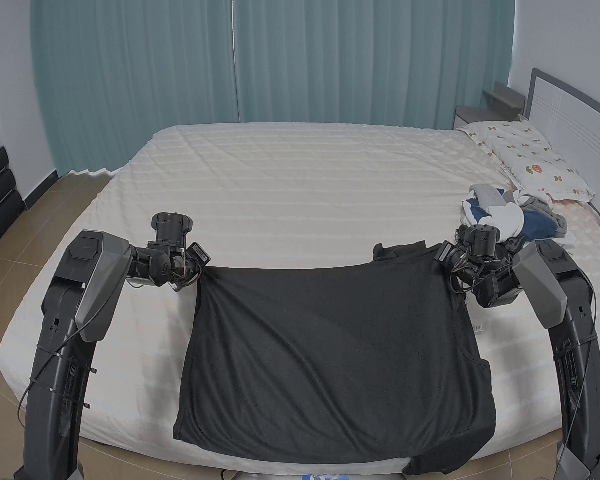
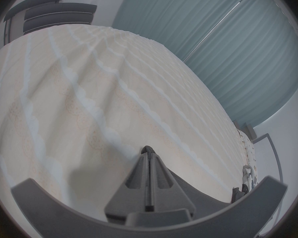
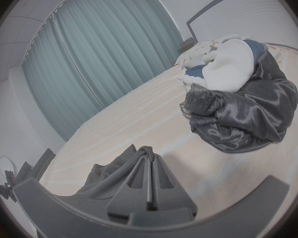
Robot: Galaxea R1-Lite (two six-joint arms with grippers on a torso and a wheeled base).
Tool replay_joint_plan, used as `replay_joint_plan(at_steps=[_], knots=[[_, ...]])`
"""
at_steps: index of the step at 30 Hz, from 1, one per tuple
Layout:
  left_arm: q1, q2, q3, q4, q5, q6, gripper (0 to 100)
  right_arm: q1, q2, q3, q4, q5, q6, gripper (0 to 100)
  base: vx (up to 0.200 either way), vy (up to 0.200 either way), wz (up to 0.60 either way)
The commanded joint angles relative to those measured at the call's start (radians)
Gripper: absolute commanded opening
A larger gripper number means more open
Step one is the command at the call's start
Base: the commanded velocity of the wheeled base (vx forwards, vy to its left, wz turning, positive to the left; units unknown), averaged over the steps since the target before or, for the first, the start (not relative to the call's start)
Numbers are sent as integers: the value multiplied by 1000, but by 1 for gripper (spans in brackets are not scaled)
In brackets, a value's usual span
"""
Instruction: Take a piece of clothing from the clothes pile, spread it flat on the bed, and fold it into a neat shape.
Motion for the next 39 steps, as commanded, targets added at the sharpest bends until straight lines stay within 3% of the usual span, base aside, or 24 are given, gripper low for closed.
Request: replay_joint_plan(at_steps=[1,8,9,10,18,21,31,39], knots=[[0,-1,1,-2,1,-17,0,-4,36,-39,0,-9,-5,0,0,0,0],[0,-1,-4,-5,1,-43,0,-4,51,-41,-3,-15,-8,0,0,0,0],[0,-1,-5,-3,1,-45,0,-4,51,-41,-3,-14,-8,100,0,0,0],[0,-1,-4,-5,-1,-45,100,-4,51,-39,-3,-15,-8,100,0,0,0],[3,-19,13,0,1,-48,100,-16,-20,61,-48,-15,-8,100,0,0,0],[26,-99,99,-2,-16,-52,100,-41,-135,228,-120,3,-8,100,0,0,0],[44,-469,614,-98,-198,-54,100,-115,-477,707,-169,63,33,100,0,0,0],[-9,-664,1033,-278,-248,-103,100,-110,-676,1070,-170,148,136,100,-100,0,0]])
